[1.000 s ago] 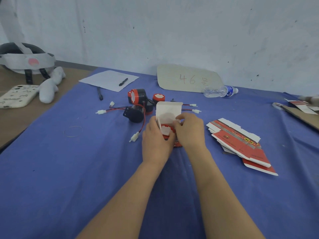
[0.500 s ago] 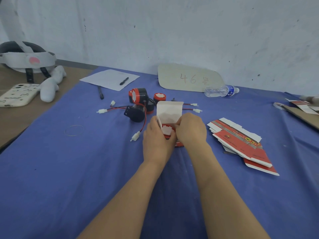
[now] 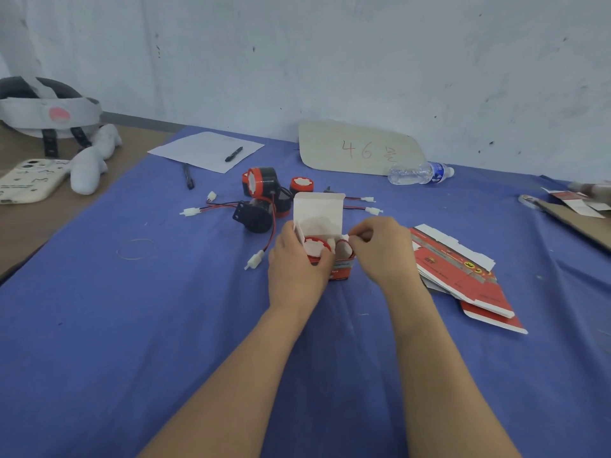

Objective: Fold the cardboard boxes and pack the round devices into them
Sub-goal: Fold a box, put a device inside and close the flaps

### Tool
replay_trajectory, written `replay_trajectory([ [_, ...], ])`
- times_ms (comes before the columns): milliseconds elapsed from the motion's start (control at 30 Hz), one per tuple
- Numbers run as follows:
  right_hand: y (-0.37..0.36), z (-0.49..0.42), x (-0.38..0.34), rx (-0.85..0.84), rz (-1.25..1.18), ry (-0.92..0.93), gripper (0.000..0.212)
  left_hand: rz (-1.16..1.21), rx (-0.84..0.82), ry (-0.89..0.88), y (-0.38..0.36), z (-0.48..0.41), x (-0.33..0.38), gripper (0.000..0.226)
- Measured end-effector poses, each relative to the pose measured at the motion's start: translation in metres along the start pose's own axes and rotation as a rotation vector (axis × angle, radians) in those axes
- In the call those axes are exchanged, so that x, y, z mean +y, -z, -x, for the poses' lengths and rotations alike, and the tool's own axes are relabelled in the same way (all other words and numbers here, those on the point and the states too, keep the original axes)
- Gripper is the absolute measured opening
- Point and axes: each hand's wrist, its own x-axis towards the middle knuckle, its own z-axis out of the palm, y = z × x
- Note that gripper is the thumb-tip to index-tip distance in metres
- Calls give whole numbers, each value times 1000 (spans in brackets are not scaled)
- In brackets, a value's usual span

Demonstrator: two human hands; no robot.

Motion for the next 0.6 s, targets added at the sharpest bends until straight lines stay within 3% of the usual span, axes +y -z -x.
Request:
replay_trajectory([
  [167, 0, 3, 0, -92, 15, 22, 21, 28, 3, -5, -1, 1, 0, 47],
  [400, -7, 5, -8, -312, 346, 118, 36, 32, 5, 35, -2, -2, -1, 54],
  [600, -14, 4, -16, -372, 452, 95, 43, 33, -2, 47, -2, -2, -1, 52],
])
